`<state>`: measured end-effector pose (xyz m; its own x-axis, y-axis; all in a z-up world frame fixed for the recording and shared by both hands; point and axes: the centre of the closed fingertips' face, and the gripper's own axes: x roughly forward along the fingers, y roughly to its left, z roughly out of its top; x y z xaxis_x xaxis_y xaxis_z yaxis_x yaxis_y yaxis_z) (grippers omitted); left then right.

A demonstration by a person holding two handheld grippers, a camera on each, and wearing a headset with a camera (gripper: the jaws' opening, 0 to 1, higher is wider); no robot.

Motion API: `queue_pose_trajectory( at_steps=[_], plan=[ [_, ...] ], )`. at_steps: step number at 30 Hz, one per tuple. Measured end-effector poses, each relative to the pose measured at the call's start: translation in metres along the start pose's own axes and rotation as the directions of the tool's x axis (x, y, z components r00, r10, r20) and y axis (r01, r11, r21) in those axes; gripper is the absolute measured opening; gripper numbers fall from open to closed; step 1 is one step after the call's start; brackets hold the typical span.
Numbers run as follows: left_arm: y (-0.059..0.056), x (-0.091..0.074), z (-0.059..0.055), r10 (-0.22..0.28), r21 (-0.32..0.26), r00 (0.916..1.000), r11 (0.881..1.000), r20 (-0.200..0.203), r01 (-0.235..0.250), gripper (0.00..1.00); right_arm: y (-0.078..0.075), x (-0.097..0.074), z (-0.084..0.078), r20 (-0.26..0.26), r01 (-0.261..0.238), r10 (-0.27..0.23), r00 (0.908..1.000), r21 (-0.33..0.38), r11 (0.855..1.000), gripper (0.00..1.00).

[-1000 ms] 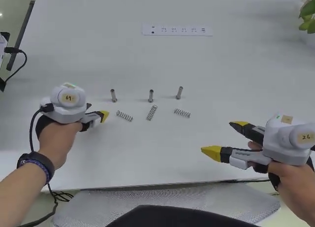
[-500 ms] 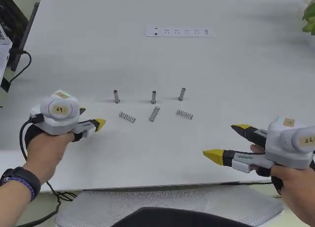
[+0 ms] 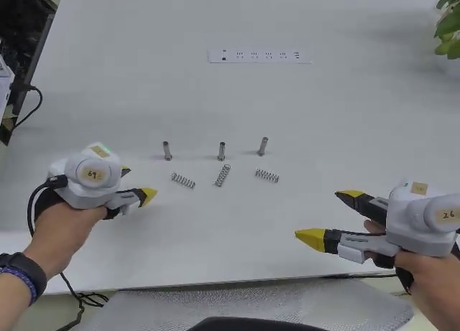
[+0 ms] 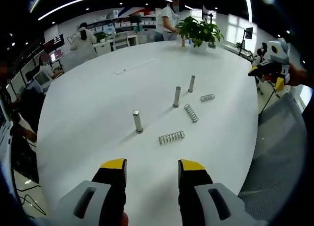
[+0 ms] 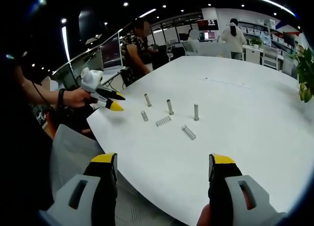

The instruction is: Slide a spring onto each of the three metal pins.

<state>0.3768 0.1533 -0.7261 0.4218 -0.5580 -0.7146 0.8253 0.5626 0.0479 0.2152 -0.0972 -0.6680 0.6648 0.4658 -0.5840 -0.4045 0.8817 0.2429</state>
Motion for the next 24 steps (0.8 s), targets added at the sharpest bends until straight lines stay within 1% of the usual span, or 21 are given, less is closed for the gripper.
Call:
queue_pose_trajectory(
  at_steps=[4, 12, 17, 21, 24],
  plan=[
    [-0.005, 0.005, 0.003, -0.031, 0.041, 0.9994, 0.999, -0.012, 0.032, 0.36, -0.001, 0.000, 0.000, -0.001, -0.001, 0.001, 1.0000, 0.000, 1.000, 0.76],
    [-0.009, 0.012, 0.009, -0.062, 0.108, 0.9977, 0.992, -0.027, 0.064, 0.36, 0.000, 0.002, -0.001, -0.005, -0.007, 0.007, 1.0000, 0.001, 1.000, 0.76],
    [-0.014, 0.019, 0.009, -0.082, 0.179, 0.9950, 0.980, -0.057, 0.091, 0.35, -0.001, 0.003, -0.003, -0.012, -0.008, 0.007, 0.9999, -0.004, 1.000, 0.76],
    [-0.016, 0.023, 0.011, -0.094, 0.206, 0.9934, 0.973, -0.066, 0.106, 0.35, -0.002, 0.002, -0.002, -0.011, -0.005, 0.005, 0.9999, -0.001, 1.000, 0.76],
    [-0.019, 0.027, 0.013, -0.107, 0.237, 0.9913, 0.964, -0.076, 0.123, 0.35, -0.003, 0.001, -0.003, -0.010, -0.003, 0.003, 0.9999, 0.000, 1.000, 0.76]
  ],
)
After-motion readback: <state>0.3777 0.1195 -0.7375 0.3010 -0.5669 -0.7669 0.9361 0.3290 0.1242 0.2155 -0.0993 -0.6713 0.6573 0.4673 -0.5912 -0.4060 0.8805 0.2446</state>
